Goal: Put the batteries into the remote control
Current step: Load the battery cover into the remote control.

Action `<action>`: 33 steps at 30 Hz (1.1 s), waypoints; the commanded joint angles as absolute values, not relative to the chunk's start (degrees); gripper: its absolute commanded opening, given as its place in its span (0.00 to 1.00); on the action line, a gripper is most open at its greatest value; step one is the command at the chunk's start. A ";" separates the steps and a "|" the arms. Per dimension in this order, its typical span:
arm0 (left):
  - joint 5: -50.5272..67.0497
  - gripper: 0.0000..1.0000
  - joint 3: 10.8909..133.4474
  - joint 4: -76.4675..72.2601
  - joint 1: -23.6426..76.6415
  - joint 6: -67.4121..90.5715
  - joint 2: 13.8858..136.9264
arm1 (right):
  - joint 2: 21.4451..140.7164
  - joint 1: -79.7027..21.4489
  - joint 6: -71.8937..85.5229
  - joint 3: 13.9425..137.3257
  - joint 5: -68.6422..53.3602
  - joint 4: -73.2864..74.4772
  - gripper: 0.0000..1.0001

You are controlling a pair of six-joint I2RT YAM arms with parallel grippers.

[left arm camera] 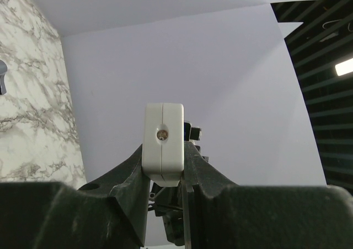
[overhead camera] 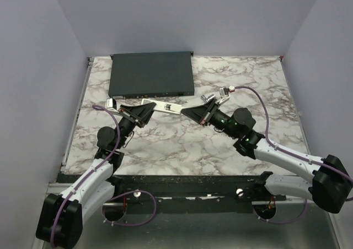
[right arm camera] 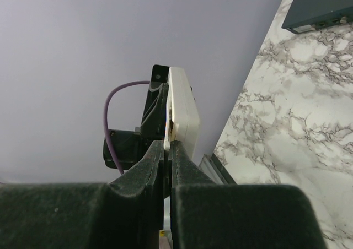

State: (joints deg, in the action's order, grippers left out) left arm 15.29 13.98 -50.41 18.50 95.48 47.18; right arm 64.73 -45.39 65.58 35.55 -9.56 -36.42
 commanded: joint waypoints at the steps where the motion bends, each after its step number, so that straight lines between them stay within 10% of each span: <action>1: 16.36 0.00 14.72 -52.64 18.76 95.90 47.11 | 65.52 -45.48 65.71 37.42 -10.42 -35.50 0.01; 33: 16.00 0.00 14.41 -52.20 18.78 95.45 46.71 | 64.60 -45.44 62.64 42.58 -7.93 -24.45 0.27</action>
State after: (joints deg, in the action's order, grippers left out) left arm 14.81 14.00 -50.39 18.44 94.94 47.37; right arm 64.82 -45.36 63.96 40.47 -9.47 -27.77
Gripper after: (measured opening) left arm 0.254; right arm 0.272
